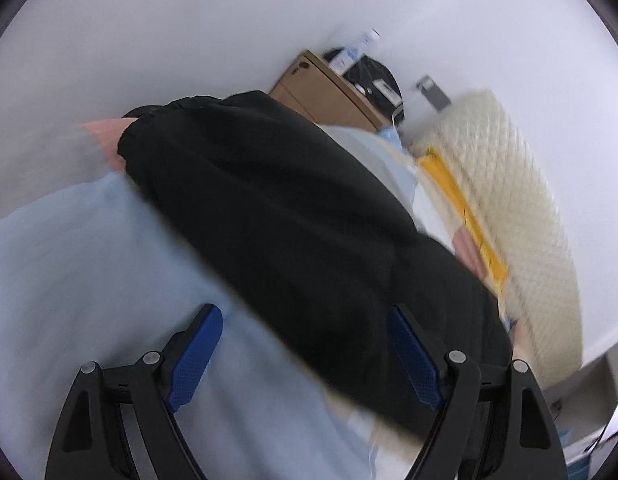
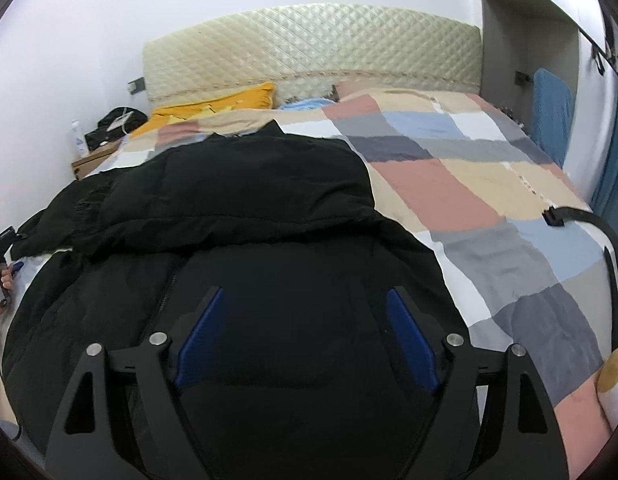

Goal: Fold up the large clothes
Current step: 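Grasp the other sleeve cuff with the left tool and lift it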

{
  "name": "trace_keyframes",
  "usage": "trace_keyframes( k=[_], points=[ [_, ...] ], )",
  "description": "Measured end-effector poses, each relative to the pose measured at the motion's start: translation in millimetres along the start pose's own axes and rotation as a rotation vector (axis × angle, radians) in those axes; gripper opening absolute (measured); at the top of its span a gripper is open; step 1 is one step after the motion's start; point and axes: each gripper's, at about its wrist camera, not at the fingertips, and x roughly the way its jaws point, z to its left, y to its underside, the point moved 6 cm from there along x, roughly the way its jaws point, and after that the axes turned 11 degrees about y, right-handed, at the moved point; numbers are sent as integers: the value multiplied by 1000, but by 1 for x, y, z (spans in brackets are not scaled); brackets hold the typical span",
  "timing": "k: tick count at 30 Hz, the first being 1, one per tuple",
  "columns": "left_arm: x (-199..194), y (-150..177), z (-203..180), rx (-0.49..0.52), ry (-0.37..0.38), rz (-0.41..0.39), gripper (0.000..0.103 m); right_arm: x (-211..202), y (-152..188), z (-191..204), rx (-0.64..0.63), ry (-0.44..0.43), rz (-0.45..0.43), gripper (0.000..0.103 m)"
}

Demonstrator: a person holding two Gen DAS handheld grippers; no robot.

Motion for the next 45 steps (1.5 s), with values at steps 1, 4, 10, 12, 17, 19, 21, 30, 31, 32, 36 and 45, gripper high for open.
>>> trace_keyframes(
  k=[1, 4, 10, 12, 17, 19, 21, 30, 31, 32, 36, 45],
  points=[
    [4, -4, 3, -17, 5, -13, 83, 3, 0, 0, 1, 11, 2, 82],
    [15, -18, 3, -25, 2, -24, 81, 12, -4, 3, 5, 34, 7, 82],
    [38, -42, 5, -15, -136, 69, 28, 18, -7, 9, -8, 46, 1, 82],
    [35, -47, 0, -24, -155, 47, 13, 15, -7, 10, -13, 48, -11, 82],
    [21, -49, -39, 130, -298, 13, 5, 11, -7, 13, -27, 37, -27, 82],
    [10, -53, -51, 127, -303, -7, 4, 6, -9, 15, -38, 34, -43, 82],
    [-3, -58, -65, 141, -308, -22, 4, 2, -10, 18, -46, 26, -55, 82],
    [-77, -71, -180, 312, -250, -102, 3, -21, -8, 33, -68, -103, -73, 83],
    [-85, -71, -196, 331, -243, -109, 3, -24, -8, 33, -76, -107, -78, 83],
    [-91, -71, -212, 348, -234, -116, 3, -25, -8, 33, -80, -110, -82, 83],
    [-111, -67, -270, 414, -201, -145, 3, -34, -8, 25, -78, -138, -91, 83],
    [-146, -18, -401, 555, -139, -185, 3, -51, -32, 3, -91, -185, -164, 87]
  ],
)
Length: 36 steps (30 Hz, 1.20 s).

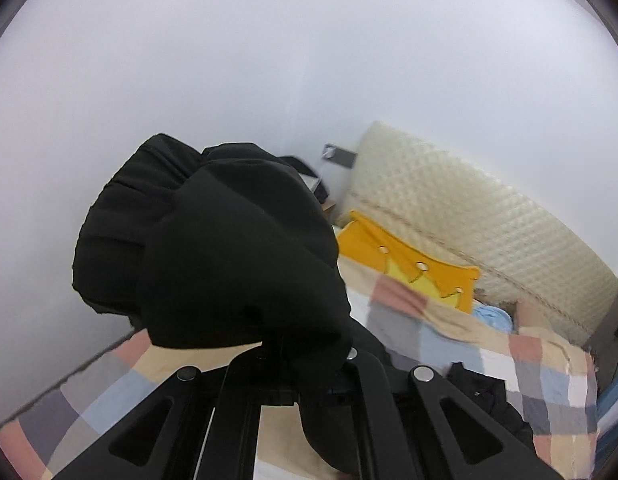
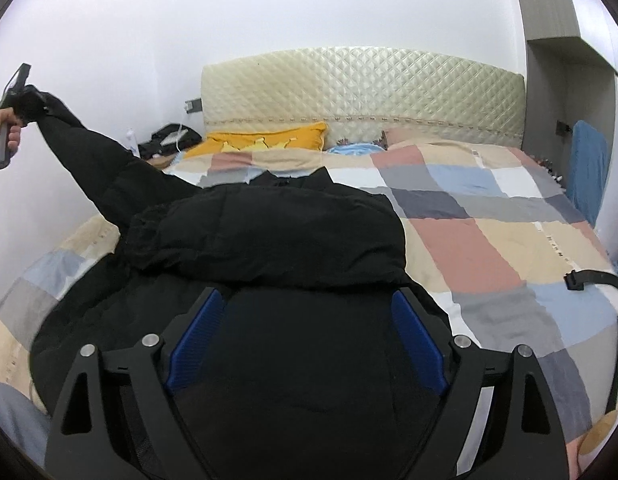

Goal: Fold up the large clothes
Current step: 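Grasp the other sleeve cuff with the left tool and lift it, then fold the held sleeve across the jacket body with the left tool and release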

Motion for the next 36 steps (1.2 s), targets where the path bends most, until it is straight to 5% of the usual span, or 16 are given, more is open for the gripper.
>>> trace_keyframes(
  k=[8, 12, 19, 26, 36],
  points=[
    [-27, -6, -92, 120, 32, -5, 3, -12, -9, -24, 57, -57, -20, 87],
    [-40, 5, -146, 268, 38, -14, 3, -18, -9, -39, 71, -45, -38, 92],
    [-50, 34, -221, 273, 165, -17, 3, -33, -18, -63, 104, -13, -91, 102],
    [-35, 91, -330, 378, 318, 77, 3, -35, -26, -88, 147, -15, -90, 102],
    [17, 210, -441, 530, 396, 199, 3, -31, -26, -127, 249, 55, -71, 102]
  ],
)
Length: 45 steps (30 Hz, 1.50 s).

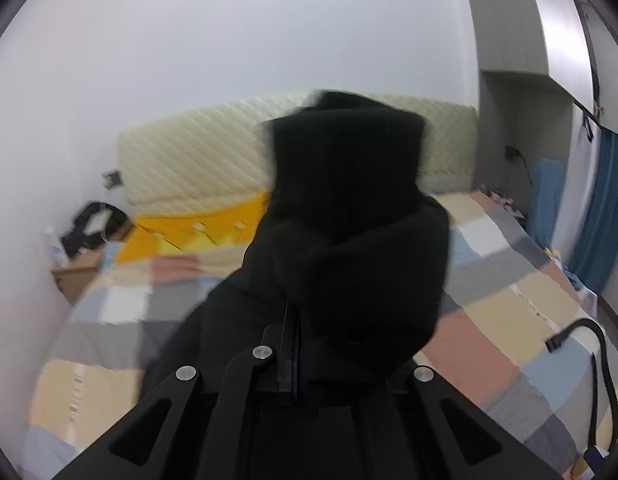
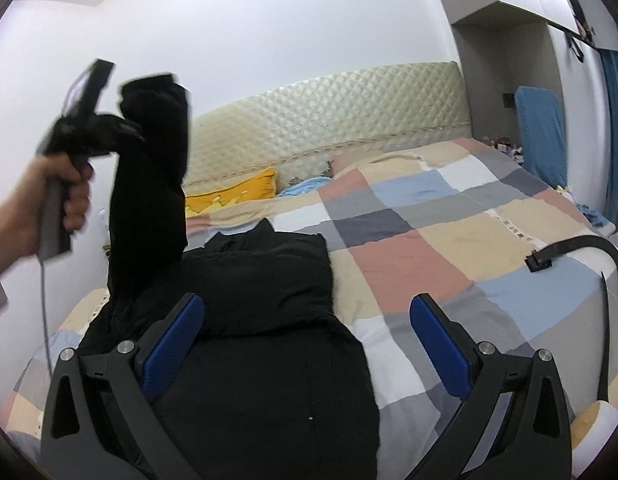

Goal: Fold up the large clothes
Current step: 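Fold the held sleeve across the jacket body with the left tool and release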

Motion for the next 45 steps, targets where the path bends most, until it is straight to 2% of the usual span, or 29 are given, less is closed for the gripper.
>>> trace_keyframes(
  k=[4, 12, 17, 21, 26, 29, 30, 31, 32, 33, 34, 36, 45],
  points=[
    [48, 39, -32, -59, 60, 67, 3, 12, 3, -18, 79, -1, 51, 103],
    [153, 132, -95, 61, 56, 217, 4, 34, 11, -37, 141, -9, 101, 103],
    [198, 185, -95, 71, 86, 344, 4, 44, 17, -38, 147, -17, 118, 103],
    [206, 191, -93, 49, 93, 322, 5, 54, 23, -38, 146, -18, 141, 103],
    [192, 186, -97, 43, 34, 244, 8, 59, 28, -37, 140, -14, 148, 103],
    [178, 181, -105, 160, -55, 187, 11, 61, 29, -40, 138, -1, 152, 103],
    [172, 181, -110, 211, -96, 164, 18, 61, 29, -40, 143, -2, 151, 103],
    [167, 180, -113, 235, -117, 147, 32, 60, 29, -42, 148, 1, 145, 103],
    [161, 180, -114, 230, -121, 134, 41, 59, 28, -43, 149, 11, 139, 103],
    [156, 178, -113, 218, -117, 127, 55, 59, 27, -45, 149, 18, 132, 102],
    [151, 177, -112, 197, -101, 123, 57, 58, 27, -46, 152, 20, 128, 102],
    [138, 173, -109, 167, -65, 131, 58, 56, 26, -49, 161, 22, 119, 103],
    [60, 152, -90, 156, -21, 124, 58, 33, 14, -37, 87, 4, 43, 102]
  ],
)
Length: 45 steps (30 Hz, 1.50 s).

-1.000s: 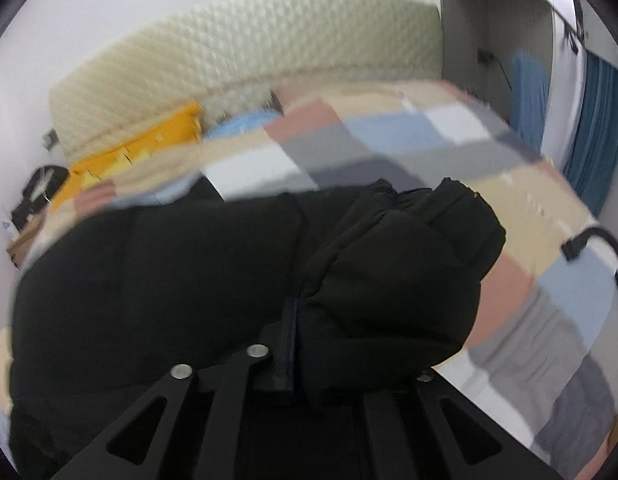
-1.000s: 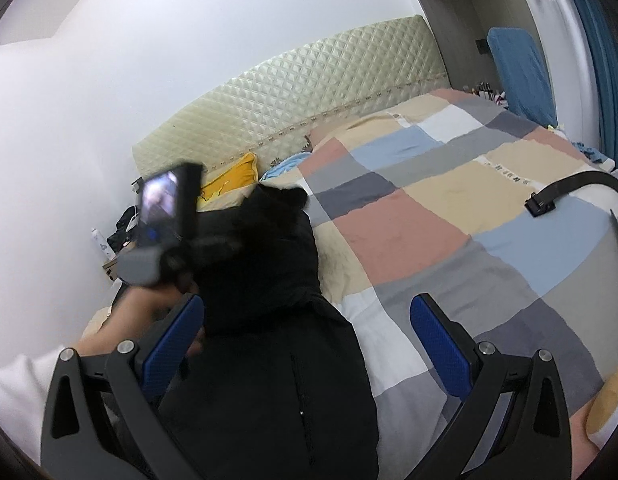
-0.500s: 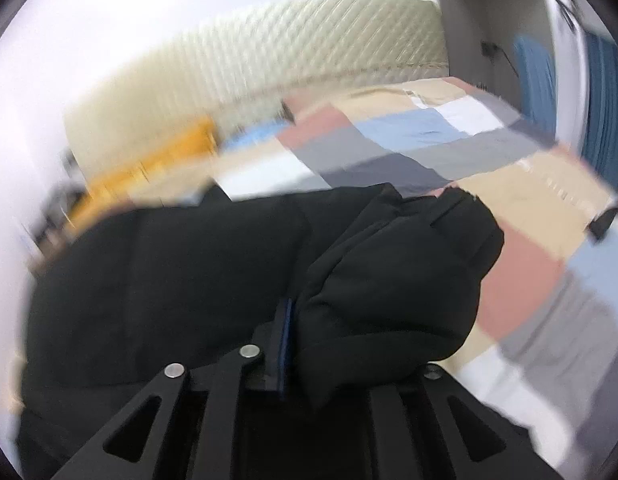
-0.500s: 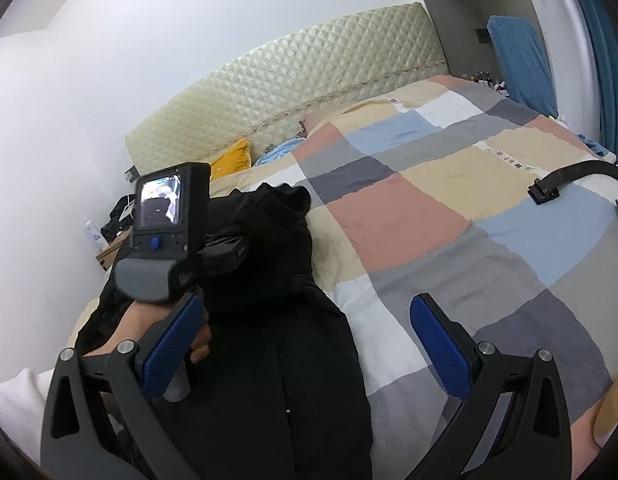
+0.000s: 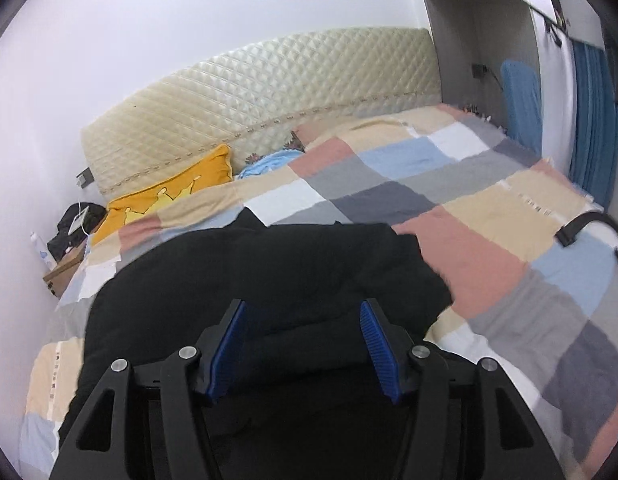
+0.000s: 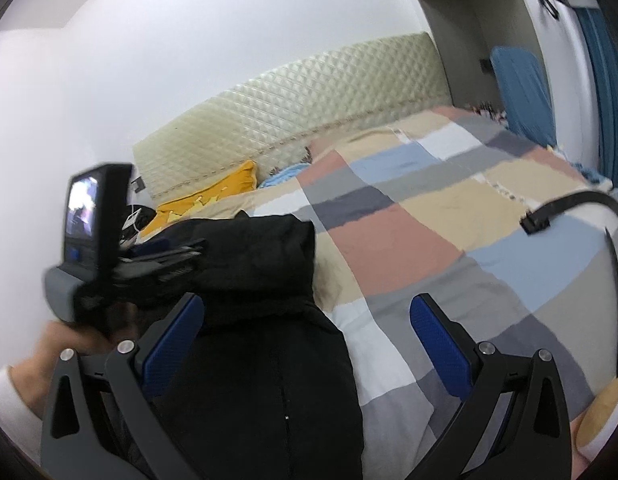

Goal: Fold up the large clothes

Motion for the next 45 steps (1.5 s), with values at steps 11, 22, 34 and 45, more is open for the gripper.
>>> trace_keyframes(
  k=[11, 22, 34, 45],
  points=[
    [-135, 12, 47, -198, 77, -75, 58, -26, 2, 22, -90, 2, -48, 102],
    [-174, 82, 84, -246, 91, -67, 58, -49, 28, 56, -228, -35, -38, 102],
    [-194, 136, 108, -333, 111, -58, 58, -49, 37, 61, -202, -51, -9, 102],
    [-190, 173, 127, -423, 136, -67, 58, -63, 53, 73, -209, -83, 33, 102]
  ],
)
